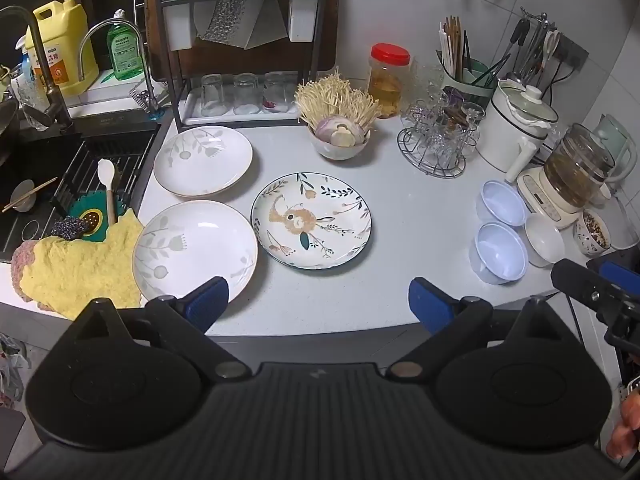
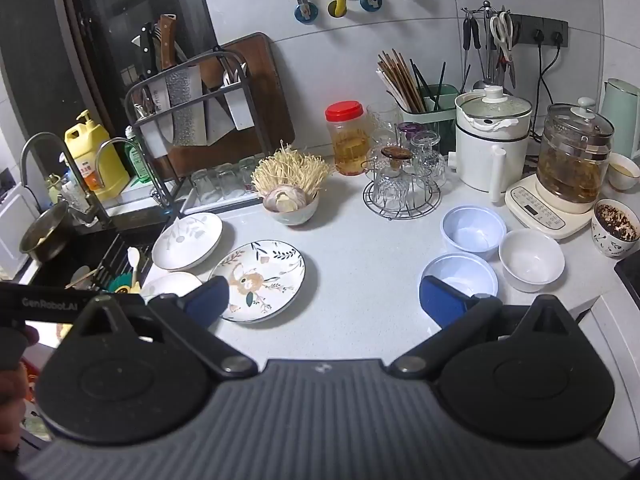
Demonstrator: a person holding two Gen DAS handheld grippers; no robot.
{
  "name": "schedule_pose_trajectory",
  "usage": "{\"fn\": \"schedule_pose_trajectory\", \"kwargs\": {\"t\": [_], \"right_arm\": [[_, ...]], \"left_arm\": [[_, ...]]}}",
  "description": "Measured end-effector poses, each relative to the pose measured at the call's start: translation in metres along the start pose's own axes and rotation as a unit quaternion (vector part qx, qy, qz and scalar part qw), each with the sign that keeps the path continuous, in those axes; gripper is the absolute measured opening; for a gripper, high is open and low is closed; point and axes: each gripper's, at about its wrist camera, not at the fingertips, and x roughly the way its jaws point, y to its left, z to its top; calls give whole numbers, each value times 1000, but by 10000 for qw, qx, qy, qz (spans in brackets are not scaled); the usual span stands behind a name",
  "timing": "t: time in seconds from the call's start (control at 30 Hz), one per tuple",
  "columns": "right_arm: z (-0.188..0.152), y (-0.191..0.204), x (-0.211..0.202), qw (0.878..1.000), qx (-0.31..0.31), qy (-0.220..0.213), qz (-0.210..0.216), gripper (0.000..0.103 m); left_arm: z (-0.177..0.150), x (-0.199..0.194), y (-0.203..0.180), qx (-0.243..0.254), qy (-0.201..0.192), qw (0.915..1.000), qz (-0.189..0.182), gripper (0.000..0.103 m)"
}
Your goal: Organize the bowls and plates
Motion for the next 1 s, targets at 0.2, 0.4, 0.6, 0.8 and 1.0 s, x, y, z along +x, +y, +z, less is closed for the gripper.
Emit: {"fn": "schedule_pose_trajectory", "kwargs": {"t": [0.2, 0.4, 0.6, 0.8, 1.0], "right_arm": [[1, -1, -3, 10000, 12, 8, -6, 103], [-1, 3, -6, 10000, 37, -17, -36, 103], [-1, 1, -5, 10000, 66, 15, -15, 103], [1, 1, -5, 10000, 65, 21, -21, 103], [2, 4, -6, 10000, 30, 16, -21, 103]], "left_arm": [[1, -4, 4, -11, -58, 10000, -65, 98], [-5, -10, 9, -18, -45, 10000, -12, 98], [1, -6, 2, 64, -22, 10000, 35, 98], [2, -7, 3, 85, -55, 9999, 9, 98], [5, -8, 2, 134, -40, 9999, -41, 98]]}}
